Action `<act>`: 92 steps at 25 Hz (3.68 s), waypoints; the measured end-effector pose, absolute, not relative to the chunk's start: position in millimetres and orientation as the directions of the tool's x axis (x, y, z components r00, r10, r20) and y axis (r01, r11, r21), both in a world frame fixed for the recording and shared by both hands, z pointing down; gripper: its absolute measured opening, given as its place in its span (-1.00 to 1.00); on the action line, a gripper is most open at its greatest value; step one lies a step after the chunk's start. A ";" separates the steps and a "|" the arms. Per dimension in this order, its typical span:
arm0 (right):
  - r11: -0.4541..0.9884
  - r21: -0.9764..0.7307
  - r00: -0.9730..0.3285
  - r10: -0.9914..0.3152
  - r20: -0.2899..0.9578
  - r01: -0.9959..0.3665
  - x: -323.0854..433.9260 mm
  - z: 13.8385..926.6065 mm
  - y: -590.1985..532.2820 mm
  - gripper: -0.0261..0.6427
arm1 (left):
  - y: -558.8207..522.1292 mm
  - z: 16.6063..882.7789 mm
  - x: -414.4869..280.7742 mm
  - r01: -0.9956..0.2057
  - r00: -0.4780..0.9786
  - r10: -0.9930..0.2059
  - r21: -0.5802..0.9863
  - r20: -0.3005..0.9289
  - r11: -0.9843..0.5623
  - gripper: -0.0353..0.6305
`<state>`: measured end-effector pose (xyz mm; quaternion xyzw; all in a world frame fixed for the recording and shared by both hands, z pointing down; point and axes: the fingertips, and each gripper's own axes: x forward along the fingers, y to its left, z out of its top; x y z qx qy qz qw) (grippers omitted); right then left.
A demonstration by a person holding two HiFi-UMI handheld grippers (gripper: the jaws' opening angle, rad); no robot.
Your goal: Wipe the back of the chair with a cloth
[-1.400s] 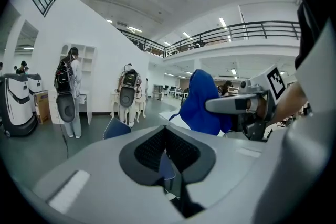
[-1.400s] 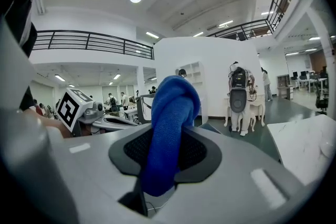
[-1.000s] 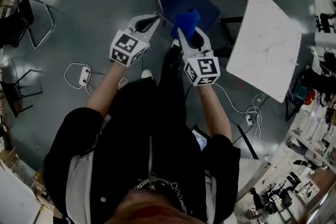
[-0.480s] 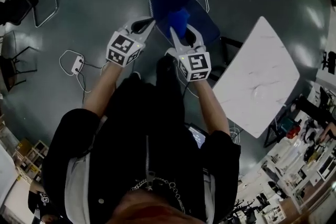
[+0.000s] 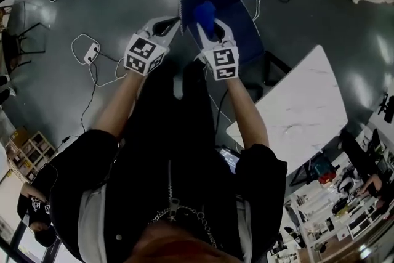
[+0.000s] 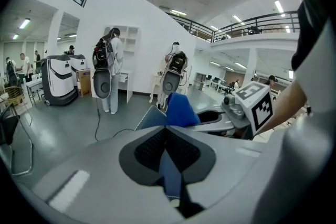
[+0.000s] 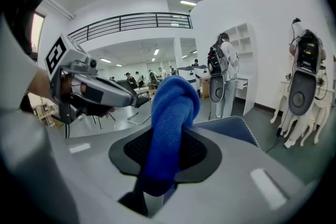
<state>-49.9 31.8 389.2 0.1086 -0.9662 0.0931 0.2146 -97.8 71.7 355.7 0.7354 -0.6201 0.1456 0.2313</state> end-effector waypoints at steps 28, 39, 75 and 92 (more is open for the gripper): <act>0.997 -0.082 -0.859 0.052 0.509 0.012 -136.4 527.5 29.2 -0.58 | 50.6 425.6 -124.0 -0.988 0.101 -0.812 0.155 0.575 -0.013 -0.87; 0.997 -0.059 -0.851 -0.006 0.525 -0.043 -115.1 533.9 -26.8 -0.59 | 30.8 436.0 -103.9 -0.986 0.118 -0.806 0.165 0.581 -0.026 -0.87; 0.932 -0.041 -0.790 -0.282 0.544 -0.361 -59.8 546.6 -204.4 -0.59 | 17.7 459.7 -84.8 -0.984 0.145 -0.769 0.173 0.623 -0.046 -0.87; 0.901 -0.039 -0.787 -0.354 0.505 -0.431 -36.0 541.4 -172.6 -0.59 | 33.4 462.4 -92.8 -0.984 0.142 -0.764 0.174 0.629 -0.040 -0.87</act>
